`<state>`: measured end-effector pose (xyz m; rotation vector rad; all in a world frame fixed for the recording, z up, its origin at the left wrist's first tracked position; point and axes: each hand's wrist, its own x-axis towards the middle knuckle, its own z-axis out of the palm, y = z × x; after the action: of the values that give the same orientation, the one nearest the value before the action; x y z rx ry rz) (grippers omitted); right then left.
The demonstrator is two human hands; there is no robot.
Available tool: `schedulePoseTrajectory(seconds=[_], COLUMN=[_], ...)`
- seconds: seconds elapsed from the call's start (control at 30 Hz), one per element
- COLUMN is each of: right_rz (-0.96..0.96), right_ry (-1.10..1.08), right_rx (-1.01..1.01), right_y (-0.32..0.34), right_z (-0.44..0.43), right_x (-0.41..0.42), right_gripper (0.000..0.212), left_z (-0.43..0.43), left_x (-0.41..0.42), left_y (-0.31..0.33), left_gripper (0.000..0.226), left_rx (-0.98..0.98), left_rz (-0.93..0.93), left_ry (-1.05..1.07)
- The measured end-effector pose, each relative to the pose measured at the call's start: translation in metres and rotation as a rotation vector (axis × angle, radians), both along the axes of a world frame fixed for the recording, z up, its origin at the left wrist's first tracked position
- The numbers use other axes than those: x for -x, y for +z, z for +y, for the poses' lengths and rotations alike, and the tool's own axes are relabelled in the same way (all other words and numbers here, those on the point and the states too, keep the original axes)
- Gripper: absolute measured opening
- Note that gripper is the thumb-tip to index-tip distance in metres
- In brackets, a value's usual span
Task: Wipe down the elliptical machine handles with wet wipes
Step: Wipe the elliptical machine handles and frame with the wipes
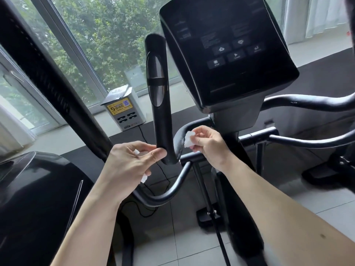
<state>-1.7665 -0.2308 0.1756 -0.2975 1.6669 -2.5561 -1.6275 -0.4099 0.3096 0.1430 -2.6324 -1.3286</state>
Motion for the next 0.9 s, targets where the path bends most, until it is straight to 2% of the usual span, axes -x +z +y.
schedulePoseTrajectory(seconds=[0.07, 0.2, 0.3, 0.47, 0.67, 0.9], right_rz=[-0.019, -0.028, -0.008, -0.035, 0.004, 0.004], right_ry=[-0.113, -0.42, -0.519, -0.437, -0.58, -0.354], right_rx=[-0.004, -0.224, -0.289, -0.165, -0.203, -0.111], right_y=[-0.001, -0.009, -0.013, -0.021, -0.015, -0.011], right_z=[-0.007, -0.03, -0.039, -0.042, -0.033, -0.037], right_x=[0.008, 0.014, 0.014, 0.019, 0.026, 0.009], right_gripper=[0.018, 0.014, 0.016, 0.005, 0.008, 0.016], left_z=[-0.001, -0.001, -0.001, -0.002, -0.002, -0.004], left_x=[0.0, -0.001, -0.001, 0.0, 0.001, 0.003], left_y=[0.0, -0.001, -0.001, -0.002, -0.003, -0.002], left_gripper=[0.021, 0.023, 0.022, 0.023, 0.023, 0.02], left_rx=[-0.001, -0.012, -0.029, -0.052, -0.055, -0.049], left_rz=[-0.012, -0.014, -0.01, -0.015, -0.025, -0.023], left_ry=[0.002, 0.003, -0.006, -0.005, -0.009, -0.021])
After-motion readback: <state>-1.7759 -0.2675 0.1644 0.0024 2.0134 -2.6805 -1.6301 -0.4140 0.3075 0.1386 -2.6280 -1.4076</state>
